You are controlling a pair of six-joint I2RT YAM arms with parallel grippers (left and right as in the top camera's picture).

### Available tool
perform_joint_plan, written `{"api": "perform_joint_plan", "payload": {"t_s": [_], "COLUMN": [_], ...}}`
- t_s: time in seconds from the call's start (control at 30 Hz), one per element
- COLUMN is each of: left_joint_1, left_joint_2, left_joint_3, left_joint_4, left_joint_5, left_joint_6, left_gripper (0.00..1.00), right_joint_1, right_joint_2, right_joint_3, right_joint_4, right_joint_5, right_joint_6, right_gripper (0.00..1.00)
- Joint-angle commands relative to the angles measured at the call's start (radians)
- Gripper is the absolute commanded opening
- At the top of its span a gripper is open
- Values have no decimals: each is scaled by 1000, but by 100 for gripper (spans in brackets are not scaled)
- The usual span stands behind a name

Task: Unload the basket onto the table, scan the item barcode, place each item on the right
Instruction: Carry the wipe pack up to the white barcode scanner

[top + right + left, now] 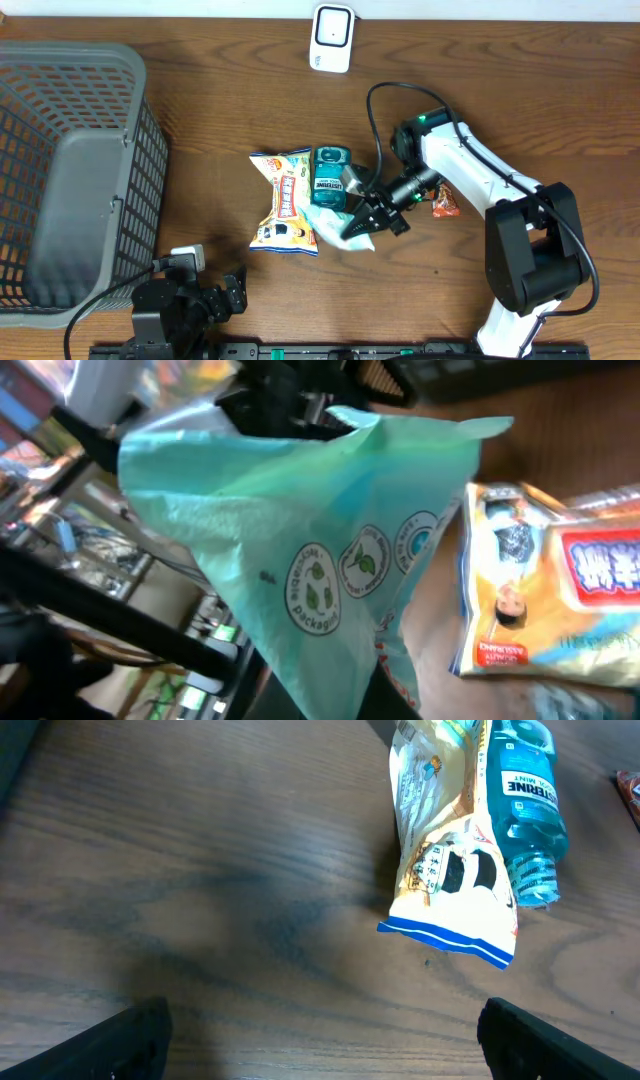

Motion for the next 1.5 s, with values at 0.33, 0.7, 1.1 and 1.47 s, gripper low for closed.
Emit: {"api": "perform_joint_plan", "payload": {"t_s": [0.33, 0.7, 1.1, 1.47], "left_joint_1": [-4, -4, -4, -4], "left_joint_2": [0, 0, 0, 0], "left_joint_3": [3, 3, 3, 3], "left_joint_4": [-11, -11, -11, -11], "left_joint_5": [9, 8, 8, 8], "left_joint_6": [6, 6, 6, 6], "left_gripper": [98, 98, 98, 98], "right_joint_1": [21, 46, 44, 44], "right_joint_2": [-15, 143, 568, 717], "right_joint_3": [221, 367, 1017, 1134], "right_joint_4": [703, 896, 836, 946], "right_joint_5": [993, 1368, 1498, 1546], "right_joint_6": [1146, 1085, 938, 893], "right_gripper": [1, 1, 1, 1]}}
